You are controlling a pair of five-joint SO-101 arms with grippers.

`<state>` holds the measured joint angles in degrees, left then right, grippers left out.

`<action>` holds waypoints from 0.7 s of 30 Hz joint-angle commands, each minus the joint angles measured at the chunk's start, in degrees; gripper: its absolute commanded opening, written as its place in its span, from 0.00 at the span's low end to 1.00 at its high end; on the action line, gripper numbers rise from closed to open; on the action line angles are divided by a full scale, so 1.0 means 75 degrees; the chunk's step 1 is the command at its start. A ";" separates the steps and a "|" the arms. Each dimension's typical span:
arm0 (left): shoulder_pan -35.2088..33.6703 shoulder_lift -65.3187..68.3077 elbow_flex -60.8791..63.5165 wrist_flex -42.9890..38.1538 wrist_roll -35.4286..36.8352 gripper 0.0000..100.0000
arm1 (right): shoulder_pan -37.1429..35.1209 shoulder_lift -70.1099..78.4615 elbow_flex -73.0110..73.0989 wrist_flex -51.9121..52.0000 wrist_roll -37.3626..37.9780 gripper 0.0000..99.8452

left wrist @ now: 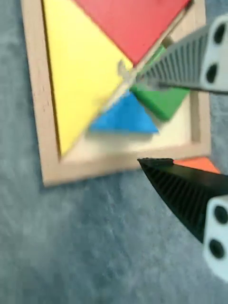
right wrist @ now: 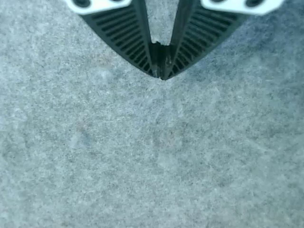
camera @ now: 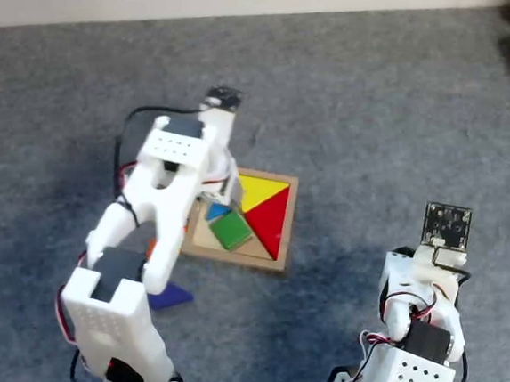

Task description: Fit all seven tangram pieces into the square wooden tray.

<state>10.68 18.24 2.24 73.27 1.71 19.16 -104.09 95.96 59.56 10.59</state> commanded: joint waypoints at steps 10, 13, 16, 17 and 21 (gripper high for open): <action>-0.0709 0.0193 -0.0404 -0.0164 -0.0821 0.14 | 0.0029 -0.0111 0.0721 -0.0182 0.0000 0.01; -0.0639 0.0639 -0.0404 -0.0363 -0.0832 0.14 | 0.0029 -0.0111 0.0721 -0.0182 0.0000 0.01; -0.0346 0.0826 -0.0369 -0.0352 -0.0832 0.14 | 0.0029 -0.0111 0.0721 -0.0182 0.0000 0.01; -0.0217 0.0826 -0.0346 -0.0352 -0.0832 0.14 | 0.0029 -0.0111 0.0721 -0.0182 0.0000 0.01; 0.0264 0.0826 -0.0346 -0.0059 -0.0832 0.14 | 0.0029 -0.0111 0.0721 -0.0182 0.0000 0.01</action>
<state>8.04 24.75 1.63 71.34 -4.44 19.16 -104.09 95.96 59.56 10.59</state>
